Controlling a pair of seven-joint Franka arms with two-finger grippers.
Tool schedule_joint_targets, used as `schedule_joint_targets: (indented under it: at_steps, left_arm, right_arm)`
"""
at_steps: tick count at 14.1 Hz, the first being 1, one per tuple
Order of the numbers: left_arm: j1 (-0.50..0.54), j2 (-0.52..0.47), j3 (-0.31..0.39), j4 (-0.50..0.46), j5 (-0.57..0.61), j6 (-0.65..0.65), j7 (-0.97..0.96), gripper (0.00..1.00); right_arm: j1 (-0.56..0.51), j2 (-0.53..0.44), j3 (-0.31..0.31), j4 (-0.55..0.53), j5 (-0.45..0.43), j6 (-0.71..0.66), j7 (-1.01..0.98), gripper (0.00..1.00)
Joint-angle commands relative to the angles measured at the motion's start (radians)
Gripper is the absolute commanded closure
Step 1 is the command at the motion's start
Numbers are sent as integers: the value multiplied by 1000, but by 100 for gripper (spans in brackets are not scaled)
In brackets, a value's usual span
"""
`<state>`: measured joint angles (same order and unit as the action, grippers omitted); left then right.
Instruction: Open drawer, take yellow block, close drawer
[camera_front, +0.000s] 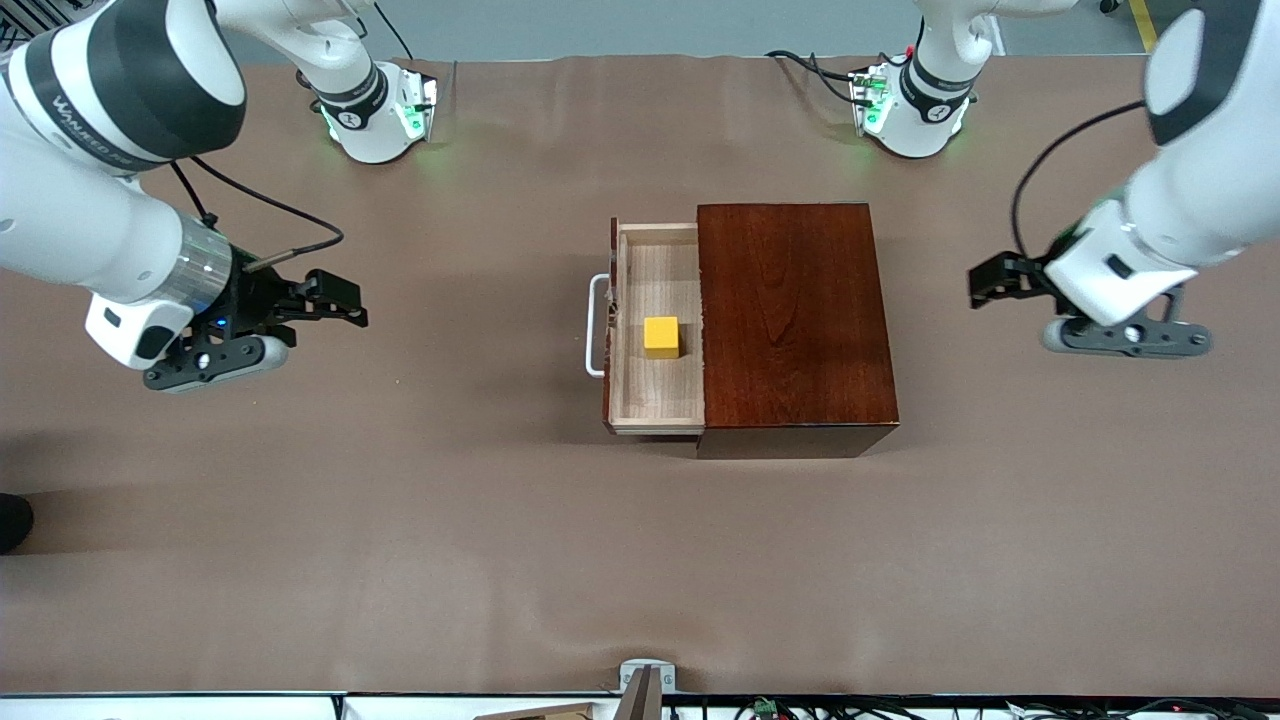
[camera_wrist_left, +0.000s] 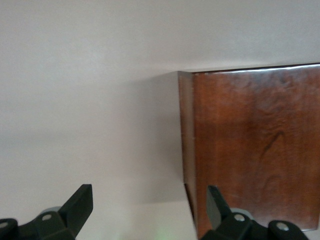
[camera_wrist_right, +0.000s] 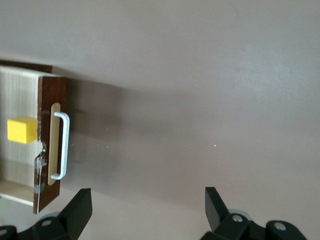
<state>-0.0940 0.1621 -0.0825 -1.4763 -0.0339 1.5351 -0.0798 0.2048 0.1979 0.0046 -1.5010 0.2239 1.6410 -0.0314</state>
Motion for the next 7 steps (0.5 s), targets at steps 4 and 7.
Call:
schedule_joint_targets:
  at_steps: [4, 7]
  left_arm:
    - [19, 2, 35, -6, -1, 43, 54, 0]
    - [-130, -9, 206, -6, -1, 57, -27, 0]
  right_arm:
    - [47, 6, -6, 13, 28, 28, -84, 0]
    - [86, 6, -6, 9, 25, 54, -85, 0]
